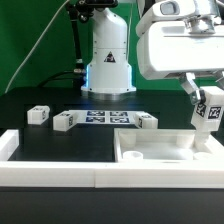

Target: Assemble one leg

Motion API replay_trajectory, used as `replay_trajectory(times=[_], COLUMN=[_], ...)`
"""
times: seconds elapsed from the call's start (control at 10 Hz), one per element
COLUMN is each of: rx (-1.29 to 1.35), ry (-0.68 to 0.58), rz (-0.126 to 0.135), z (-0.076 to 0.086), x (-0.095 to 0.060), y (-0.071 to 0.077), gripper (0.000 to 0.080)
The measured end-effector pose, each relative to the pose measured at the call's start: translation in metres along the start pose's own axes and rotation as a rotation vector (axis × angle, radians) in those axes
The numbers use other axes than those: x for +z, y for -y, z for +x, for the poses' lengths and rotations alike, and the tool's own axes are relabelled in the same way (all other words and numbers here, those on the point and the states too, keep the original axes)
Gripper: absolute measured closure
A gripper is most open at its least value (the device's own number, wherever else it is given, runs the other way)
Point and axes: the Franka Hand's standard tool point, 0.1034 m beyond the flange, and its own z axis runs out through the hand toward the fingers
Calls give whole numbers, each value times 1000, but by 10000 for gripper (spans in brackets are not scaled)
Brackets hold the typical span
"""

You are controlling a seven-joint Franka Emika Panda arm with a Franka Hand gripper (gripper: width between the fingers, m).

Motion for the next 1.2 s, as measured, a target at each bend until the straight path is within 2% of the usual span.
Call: replay_trajectory(times=[0.4,0.7,0.9,1.2], rx=[5,10,14,16], ry=[15,-6,-6,-53], rz=[7,7,8,-8], z=[-8,-2,-9,-13], x=[12,22,29,27], y=[1,1,2,2], gripper=[506,506,506,506])
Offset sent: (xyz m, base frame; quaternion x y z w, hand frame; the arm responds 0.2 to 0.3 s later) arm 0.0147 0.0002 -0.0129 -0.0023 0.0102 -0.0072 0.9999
